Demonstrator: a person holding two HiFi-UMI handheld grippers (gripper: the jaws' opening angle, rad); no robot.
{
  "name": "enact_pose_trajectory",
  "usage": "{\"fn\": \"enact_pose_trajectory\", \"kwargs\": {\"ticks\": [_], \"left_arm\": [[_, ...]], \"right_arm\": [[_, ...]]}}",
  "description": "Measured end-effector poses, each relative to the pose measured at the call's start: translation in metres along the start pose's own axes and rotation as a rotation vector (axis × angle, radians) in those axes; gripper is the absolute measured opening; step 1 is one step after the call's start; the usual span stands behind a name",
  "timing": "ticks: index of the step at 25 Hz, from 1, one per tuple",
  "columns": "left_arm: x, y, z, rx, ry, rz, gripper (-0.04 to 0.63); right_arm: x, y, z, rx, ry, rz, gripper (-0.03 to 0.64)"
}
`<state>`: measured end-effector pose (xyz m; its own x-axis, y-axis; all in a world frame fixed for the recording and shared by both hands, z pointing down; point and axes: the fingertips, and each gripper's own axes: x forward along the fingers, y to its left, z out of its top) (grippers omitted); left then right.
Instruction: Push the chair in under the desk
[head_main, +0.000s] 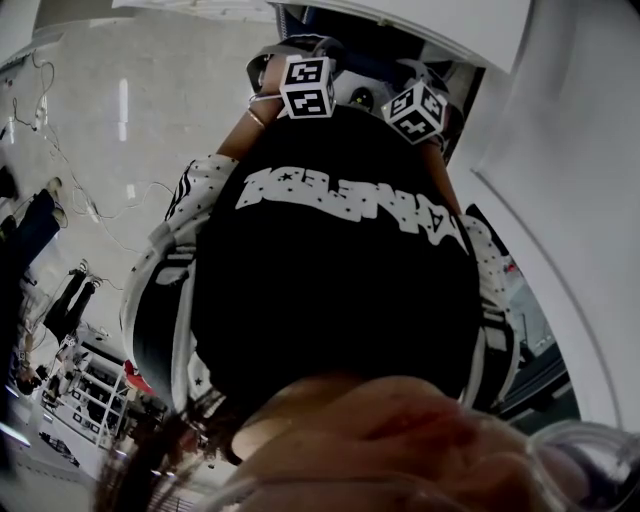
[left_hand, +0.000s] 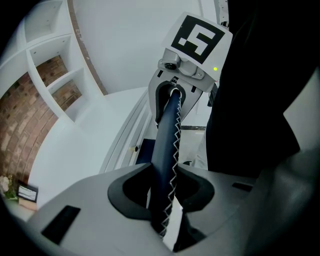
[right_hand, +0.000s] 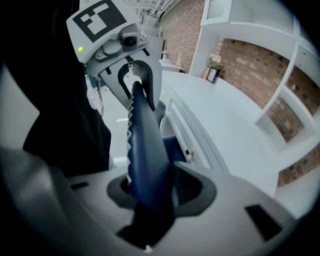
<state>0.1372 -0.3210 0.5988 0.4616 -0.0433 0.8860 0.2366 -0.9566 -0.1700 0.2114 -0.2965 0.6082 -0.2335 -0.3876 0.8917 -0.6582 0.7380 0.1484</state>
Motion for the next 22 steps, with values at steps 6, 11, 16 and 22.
{"fn": "enact_pose_trajectory", "kwargs": {"ticks": [6, 11, 16, 22], "left_arm": [[0.001, 0.003, 0.001, 0.003, -0.003, 0.012, 0.13], [0.0, 0.007, 0.005, 0.004, -0.009, 0.018, 0.13], [0.0, 0.006, 0.01, 0.002, -0.011, -0.002, 0.13], [-0.002, 0.012, 0.018, -0.001, -0.013, -0.013, 0.132]], "right_arm": [[0.0, -0.003, 0.0, 0.0, -0.001, -0.004, 0.158], [-0.001, -0.008, 0.0, 0.001, -0.001, -0.015, 0.158], [-0.004, -0.013, -0.002, 0.003, 0.004, -0.022, 0.158], [-0.011, -0.021, -0.003, -0.003, 0.004, -0.007, 0.16]]}}
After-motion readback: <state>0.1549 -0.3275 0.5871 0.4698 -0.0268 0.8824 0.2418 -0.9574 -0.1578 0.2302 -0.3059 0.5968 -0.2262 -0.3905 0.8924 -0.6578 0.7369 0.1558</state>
